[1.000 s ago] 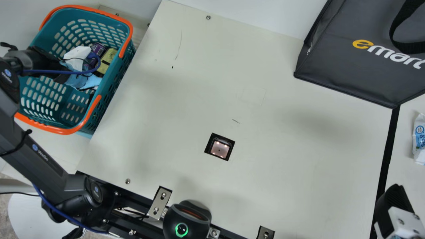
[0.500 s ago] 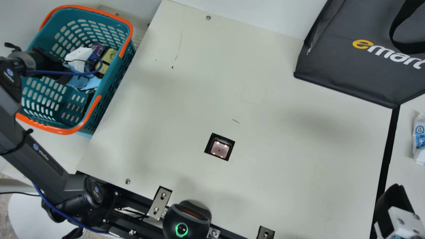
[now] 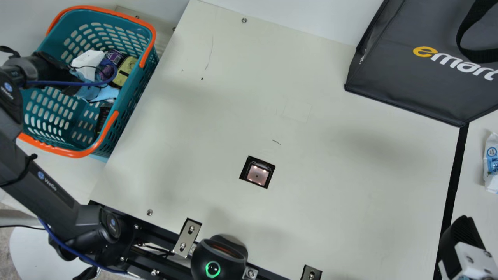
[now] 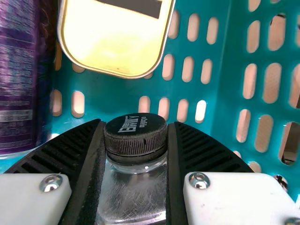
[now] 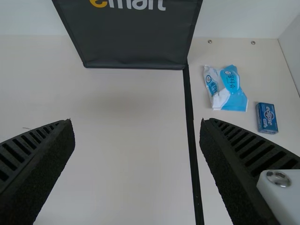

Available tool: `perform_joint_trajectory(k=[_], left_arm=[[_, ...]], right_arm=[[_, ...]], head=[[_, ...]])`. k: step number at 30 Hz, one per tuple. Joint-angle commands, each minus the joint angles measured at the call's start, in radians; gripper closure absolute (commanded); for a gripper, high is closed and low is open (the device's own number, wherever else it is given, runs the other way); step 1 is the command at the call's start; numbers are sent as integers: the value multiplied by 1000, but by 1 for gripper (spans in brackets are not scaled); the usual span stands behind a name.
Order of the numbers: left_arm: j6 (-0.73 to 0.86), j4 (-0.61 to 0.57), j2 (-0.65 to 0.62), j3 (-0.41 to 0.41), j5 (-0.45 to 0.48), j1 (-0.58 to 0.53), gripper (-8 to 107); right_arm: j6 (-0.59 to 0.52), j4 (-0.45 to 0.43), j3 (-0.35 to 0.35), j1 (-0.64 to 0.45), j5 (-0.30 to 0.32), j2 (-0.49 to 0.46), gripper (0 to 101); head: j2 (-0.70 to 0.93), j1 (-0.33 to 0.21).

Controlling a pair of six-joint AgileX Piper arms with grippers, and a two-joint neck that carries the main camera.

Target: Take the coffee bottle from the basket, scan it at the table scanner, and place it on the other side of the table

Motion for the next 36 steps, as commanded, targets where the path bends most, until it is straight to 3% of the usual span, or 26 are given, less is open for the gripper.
perform_joint_trajectory(k=[1,36], left_arm=[[2,-3,-12,2,3,3,107],[43,-26,-214,21,69,38,107]], right_arm=[[0,0,0,0,0,0,6],[0,0,0,0,0,0,6]], head=[[2,-24],[2,-24]])
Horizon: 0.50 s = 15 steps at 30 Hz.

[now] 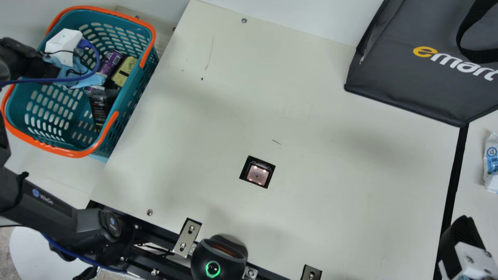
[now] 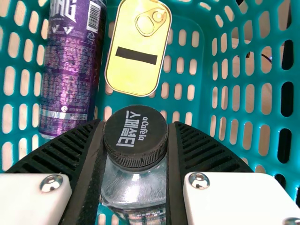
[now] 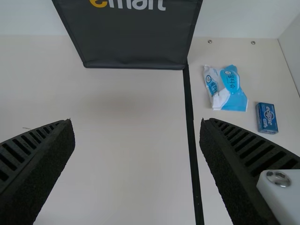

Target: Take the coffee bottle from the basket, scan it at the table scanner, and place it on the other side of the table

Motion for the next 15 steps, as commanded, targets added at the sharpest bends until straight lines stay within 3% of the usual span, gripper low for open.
perform_joint_trajectory(k=[1,15], left_arm=[[2,3,-7,2,3,2,107],[40,-3,-70,31,20,29,107]], right_arm=[[0,0,0,0,0,0,6],[0,0,0,0,0,0,6]], head=[[2,-26],[2,-26]])
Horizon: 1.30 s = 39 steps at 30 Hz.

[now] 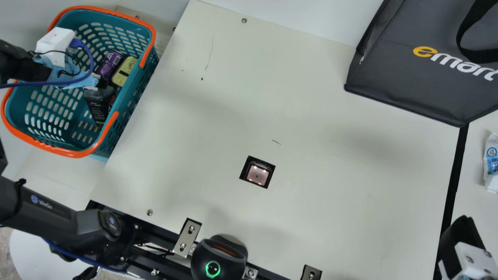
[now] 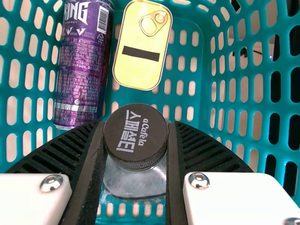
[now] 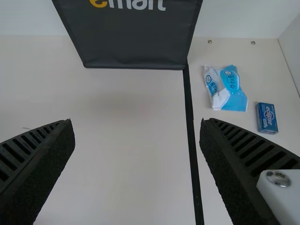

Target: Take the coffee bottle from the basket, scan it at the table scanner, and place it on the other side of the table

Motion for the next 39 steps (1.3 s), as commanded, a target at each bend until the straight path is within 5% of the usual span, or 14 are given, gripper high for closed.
perform_joint_trajectory(k=[1,26,39], left_arm=[[7,-3,-8,4,1,4,107],[19,9,-181,117,15,32,107],[-152,95,-318,25,134,-16,107]], right_arm=[[0,0,0,0,0,0,6],[0,0,0,0,0,0,6],[0,0,0,0,0,0,6]], head=[[2,-26],[2,-26],[2,-26]])
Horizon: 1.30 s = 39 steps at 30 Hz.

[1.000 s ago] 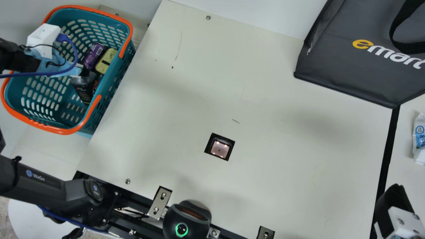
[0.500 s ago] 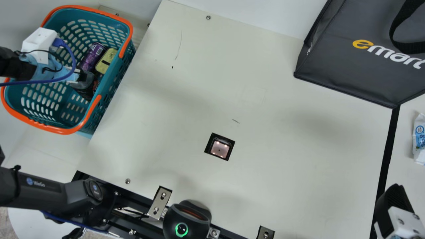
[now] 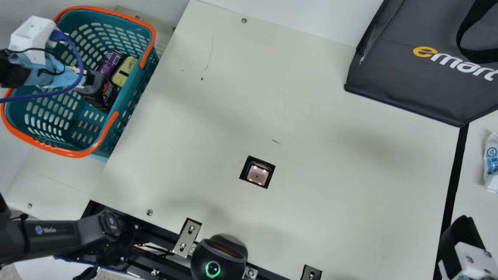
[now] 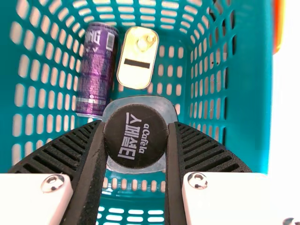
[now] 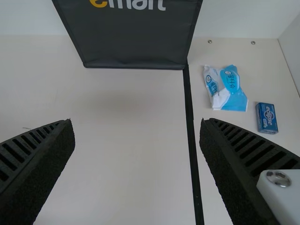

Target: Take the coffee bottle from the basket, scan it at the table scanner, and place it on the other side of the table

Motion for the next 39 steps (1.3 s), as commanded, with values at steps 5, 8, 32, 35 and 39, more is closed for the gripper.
perform_joint_trajectory(k=[5,8,32,35,39], left_arm=[[-103,44,-51,-89,75,-30,107],[-149,63,-72,-140,110,-49,107],[-474,190,-153,-498,298,-341,107],[-517,216,-164,-504,301,-406,107],[-581,257,-179,-495,292,-498,107]], right_arm=[[0,0,0,0,0,0,6],[0,0,0,0,0,0,6],[0,0,0,0,0,0,6],[0,0,0,0,0,0,6],[0,0,0,0,0,0,6]], head=[[2,-26],[2,-26],[2,-26],[2,-26],[2,-26]])
